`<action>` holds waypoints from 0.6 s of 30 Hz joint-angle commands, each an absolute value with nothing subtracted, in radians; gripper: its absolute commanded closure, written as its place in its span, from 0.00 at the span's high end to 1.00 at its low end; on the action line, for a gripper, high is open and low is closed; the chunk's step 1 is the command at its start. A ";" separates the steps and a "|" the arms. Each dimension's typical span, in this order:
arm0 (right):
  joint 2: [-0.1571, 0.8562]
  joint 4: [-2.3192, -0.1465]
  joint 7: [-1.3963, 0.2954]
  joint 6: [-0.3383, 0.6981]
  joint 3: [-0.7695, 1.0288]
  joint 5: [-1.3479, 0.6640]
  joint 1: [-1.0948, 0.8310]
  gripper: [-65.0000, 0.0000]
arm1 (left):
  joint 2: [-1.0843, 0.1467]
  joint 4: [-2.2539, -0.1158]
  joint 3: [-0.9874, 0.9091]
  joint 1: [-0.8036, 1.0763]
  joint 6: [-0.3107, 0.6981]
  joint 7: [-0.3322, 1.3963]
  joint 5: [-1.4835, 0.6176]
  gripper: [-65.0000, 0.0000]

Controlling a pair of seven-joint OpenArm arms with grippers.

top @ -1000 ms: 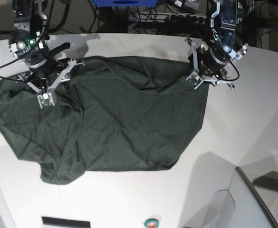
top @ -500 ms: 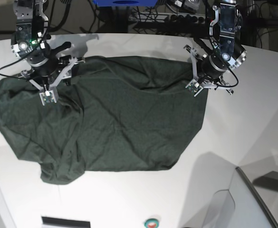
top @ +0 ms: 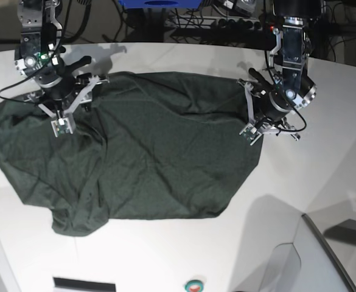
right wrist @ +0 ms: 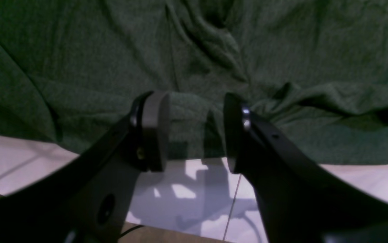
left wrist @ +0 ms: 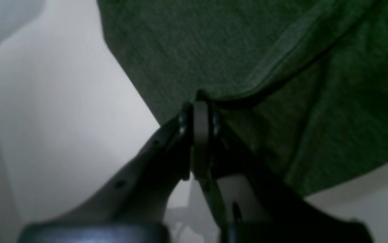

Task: Layout the t-shirt on the table in an organized manner, then fold the t-shirt properly
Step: 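Lift the shirt with both grippers and pull the corners apart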

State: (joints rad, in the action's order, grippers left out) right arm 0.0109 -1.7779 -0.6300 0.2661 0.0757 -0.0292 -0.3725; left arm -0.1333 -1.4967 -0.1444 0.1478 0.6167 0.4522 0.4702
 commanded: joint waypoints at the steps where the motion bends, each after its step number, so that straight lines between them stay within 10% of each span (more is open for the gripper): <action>1: 0.012 -1.794 -0.608 0.275 0.077 -0.036 -0.369 0.37 | -0.137 -1.494 -0.148 0.137 0.608 0.440 0.469 0.00; 18: 0.012 -1.805 -0.607 0.275 0.067 -0.035 -0.378 0.37 | -0.163 -1.472 -0.272 0.137 0.475 0.438 0.460 0.00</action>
State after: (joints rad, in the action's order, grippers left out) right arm 0.0109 -1.7821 -0.6277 0.2665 0.0654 -0.0299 -0.3798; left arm -0.1417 -1.4528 -0.2646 0.1490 0.4973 0.4427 0.4484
